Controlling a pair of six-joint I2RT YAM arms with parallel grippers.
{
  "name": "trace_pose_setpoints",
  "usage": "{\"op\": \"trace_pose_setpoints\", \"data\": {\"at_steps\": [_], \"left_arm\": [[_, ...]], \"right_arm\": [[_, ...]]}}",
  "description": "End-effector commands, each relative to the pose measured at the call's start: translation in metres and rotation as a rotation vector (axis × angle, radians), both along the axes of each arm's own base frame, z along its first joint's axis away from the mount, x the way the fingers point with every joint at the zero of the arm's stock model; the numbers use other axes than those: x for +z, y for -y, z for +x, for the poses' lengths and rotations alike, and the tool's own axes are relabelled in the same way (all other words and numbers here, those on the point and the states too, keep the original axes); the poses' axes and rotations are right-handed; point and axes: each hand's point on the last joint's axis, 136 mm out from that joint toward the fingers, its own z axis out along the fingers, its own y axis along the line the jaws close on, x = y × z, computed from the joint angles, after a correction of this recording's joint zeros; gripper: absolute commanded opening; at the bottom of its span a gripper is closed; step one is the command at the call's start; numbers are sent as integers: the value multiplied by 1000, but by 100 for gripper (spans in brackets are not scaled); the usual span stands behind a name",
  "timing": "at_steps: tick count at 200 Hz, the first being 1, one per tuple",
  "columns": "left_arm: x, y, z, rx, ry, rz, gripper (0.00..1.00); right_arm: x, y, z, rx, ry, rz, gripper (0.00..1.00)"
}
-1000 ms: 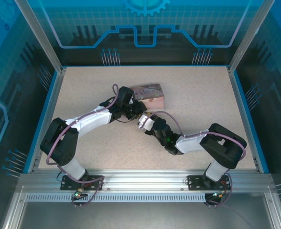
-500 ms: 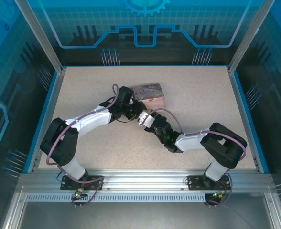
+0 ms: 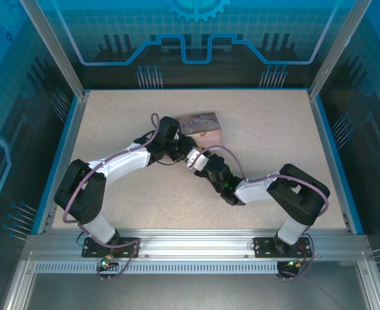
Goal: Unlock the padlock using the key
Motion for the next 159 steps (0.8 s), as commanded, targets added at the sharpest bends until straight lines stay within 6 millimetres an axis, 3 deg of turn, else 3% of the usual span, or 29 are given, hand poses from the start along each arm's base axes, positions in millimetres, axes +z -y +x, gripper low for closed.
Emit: {"op": "trace_pose_setpoints", "data": {"at_steps": [1, 88, 159], "left_arm": [[27, 17, -5, -50, 25, -99, 0], [27, 16, -4, -41, 26, -98, 0], [26, 16, -4, -43, 22, -99, 0]], "right_arm": [[-5, 4, 7, -20, -8, 0, 23], [-16, 15, -2, -35, -33, -11, 28], [-3, 5, 4, -21, -5, 3, 28]]}}
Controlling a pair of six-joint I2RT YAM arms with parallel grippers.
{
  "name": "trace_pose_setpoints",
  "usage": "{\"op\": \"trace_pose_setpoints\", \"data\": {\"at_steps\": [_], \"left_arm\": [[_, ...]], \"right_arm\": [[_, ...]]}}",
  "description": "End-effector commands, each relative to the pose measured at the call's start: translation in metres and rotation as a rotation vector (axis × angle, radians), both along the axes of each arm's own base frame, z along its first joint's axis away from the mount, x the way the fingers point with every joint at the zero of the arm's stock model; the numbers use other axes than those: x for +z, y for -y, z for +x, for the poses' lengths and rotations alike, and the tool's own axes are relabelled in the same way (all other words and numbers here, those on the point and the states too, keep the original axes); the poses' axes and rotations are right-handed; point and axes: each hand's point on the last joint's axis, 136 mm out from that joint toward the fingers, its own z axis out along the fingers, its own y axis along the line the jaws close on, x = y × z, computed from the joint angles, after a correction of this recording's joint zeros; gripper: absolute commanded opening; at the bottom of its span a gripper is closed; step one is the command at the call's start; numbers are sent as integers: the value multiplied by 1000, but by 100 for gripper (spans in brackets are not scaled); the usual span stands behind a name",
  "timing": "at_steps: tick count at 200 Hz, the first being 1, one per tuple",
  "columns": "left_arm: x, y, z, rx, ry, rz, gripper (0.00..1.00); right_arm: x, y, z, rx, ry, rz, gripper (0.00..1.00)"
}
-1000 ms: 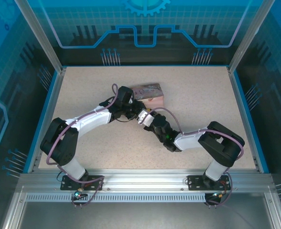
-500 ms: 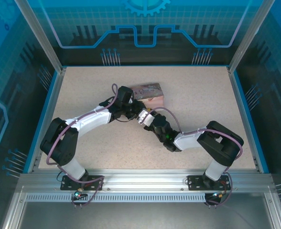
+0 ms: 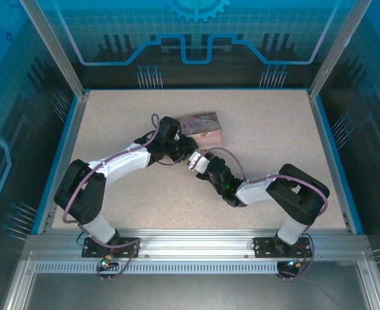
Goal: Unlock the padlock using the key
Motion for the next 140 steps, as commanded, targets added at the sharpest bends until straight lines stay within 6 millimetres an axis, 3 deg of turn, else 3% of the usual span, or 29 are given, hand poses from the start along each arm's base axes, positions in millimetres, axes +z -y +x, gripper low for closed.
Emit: {"op": "trace_pose_setpoints", "data": {"at_steps": [1, 50, 79, 140], "left_arm": [[26, 14, -2, -44, 39, -86, 0], [22, 14, -3, -45, 31, -85, 0], [24, 15, -3, -47, 34, -91, 0], [25, 14, -3, -44, 35, -90, 0]], "right_arm": [[14, -3, 9, -15, 30, 34, 28], [25, -9, 12, -7, 48, 55, 28], [19, -11, 15, -5, 44, 35, 26], [14, -6, 18, -25, 32, 46, 10]]}}
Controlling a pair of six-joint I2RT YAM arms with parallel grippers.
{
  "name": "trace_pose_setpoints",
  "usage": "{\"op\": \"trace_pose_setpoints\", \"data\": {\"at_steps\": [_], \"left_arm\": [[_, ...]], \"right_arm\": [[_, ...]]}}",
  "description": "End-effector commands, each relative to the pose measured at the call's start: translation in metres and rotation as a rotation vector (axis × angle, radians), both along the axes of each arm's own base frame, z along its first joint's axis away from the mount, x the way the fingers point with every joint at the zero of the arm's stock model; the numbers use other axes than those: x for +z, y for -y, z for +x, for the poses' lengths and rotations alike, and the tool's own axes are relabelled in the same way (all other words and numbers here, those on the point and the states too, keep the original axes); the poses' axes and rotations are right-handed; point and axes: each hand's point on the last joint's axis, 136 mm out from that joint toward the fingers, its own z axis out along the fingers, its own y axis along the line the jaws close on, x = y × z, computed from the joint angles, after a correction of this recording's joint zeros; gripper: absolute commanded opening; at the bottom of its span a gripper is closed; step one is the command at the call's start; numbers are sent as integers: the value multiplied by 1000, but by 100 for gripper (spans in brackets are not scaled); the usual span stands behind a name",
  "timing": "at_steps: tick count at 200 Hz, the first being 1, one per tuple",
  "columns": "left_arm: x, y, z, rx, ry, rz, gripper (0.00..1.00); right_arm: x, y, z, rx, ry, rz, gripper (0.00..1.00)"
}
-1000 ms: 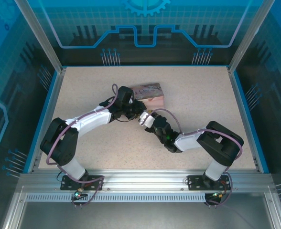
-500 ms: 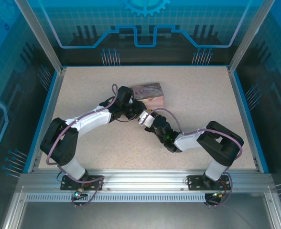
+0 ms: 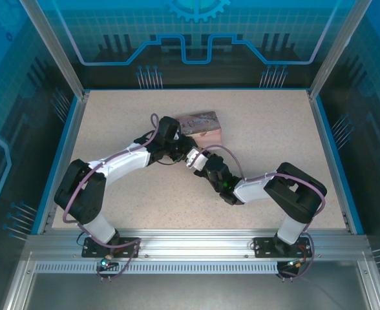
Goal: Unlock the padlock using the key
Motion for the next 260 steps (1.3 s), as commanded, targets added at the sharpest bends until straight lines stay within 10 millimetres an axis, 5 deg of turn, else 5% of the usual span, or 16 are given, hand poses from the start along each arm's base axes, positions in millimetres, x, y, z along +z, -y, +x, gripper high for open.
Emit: {"op": "trace_pose_setpoints", "data": {"at_steps": [1, 50, 260], "left_arm": [[24, 16, -5, -53, 36, -86, 0], [28, 15, -6, -56, 46, -83, 0], [12, 19, -9, -138, 137, 10, 0]], "right_arm": [[4, 2, 9, -20, 3, 28, 10], [1, 11, 9, -16, -45, 55, 0], [0, 11, -14, 279, -586, 539, 0]]}}
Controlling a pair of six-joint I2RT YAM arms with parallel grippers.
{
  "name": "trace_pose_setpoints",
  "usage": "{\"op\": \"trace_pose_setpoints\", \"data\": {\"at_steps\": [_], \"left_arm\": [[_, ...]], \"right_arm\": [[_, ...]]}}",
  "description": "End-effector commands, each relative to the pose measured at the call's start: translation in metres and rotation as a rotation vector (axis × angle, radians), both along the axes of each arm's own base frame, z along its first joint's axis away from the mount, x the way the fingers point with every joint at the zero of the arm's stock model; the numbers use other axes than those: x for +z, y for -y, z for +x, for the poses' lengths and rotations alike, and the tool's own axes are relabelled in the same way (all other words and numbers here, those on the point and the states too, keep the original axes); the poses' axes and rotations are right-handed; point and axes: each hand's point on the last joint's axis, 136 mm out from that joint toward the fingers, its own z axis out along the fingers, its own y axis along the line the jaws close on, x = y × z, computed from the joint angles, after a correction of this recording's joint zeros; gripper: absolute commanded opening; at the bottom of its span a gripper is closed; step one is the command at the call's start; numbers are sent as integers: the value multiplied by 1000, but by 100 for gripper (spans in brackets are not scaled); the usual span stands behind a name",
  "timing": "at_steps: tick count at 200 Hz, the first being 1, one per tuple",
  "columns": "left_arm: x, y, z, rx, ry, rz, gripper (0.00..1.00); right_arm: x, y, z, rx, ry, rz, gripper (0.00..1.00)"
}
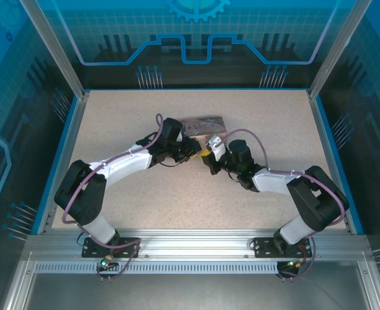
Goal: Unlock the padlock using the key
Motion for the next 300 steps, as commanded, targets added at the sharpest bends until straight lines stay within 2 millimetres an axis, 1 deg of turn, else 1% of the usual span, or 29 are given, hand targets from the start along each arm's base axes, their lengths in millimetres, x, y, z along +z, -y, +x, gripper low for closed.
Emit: {"op": "trace_pose_setpoints", "data": {"at_steps": [1, 43, 77, 114, 123, 135, 154, 192, 213, 227, 249, 260, 282, 300], "left_arm": [[8, 4, 0, -39, 73, -4, 0], [3, 10, 0, -68, 141, -1, 0], [-1, 11, -1, -71, 160, 5, 0], [-4, 7, 0, -54, 139, 35, 0], [-4, 7, 1, -50, 136, 33, 0], [-4, 9, 2, -47, 128, 24, 0], [-4, 11, 3, -44, 122, 10, 0], [-6, 10, 5, -38, 119, 12, 0], [-14, 9, 5, -40, 106, 16, 0], [-21, 9, 6, -41, 96, 13, 0], [-37, 9, 5, -44, 69, 27, 0], [-42, 11, 6, -44, 61, 19, 0], [-54, 14, 5, -53, 32, 8, 0], [-59, 20, 4, -62, 4, -19, 0]], "right_arm": [[-1, -4, -1, 25, -76, 59, 0], [-4, -8, -1, 45, -157, 125, 0], [-6, -7, -1, 40, -179, 130, 2], [-11, 4, -4, 12, -144, 78, 15], [-14, 6, -7, 11, -144, 71, 21], [-16, 9, -9, 10, -146, 67, 25], [-19, 16, -13, 4, -152, 74, 29], [-13, 30, -19, 14, -167, 100, 36], [-10, 32, -24, 33, -202, 137, 36], [-11, 33, -25, 30, -233, 147, 37], [-23, 39, -22, -24, -288, 140, 37], [-29, 42, -22, -44, -312, 138, 37], [-35, 38, -24, -43, -353, 173, 38], [-43, 35, -26, -37, -390, 198, 38]]}}
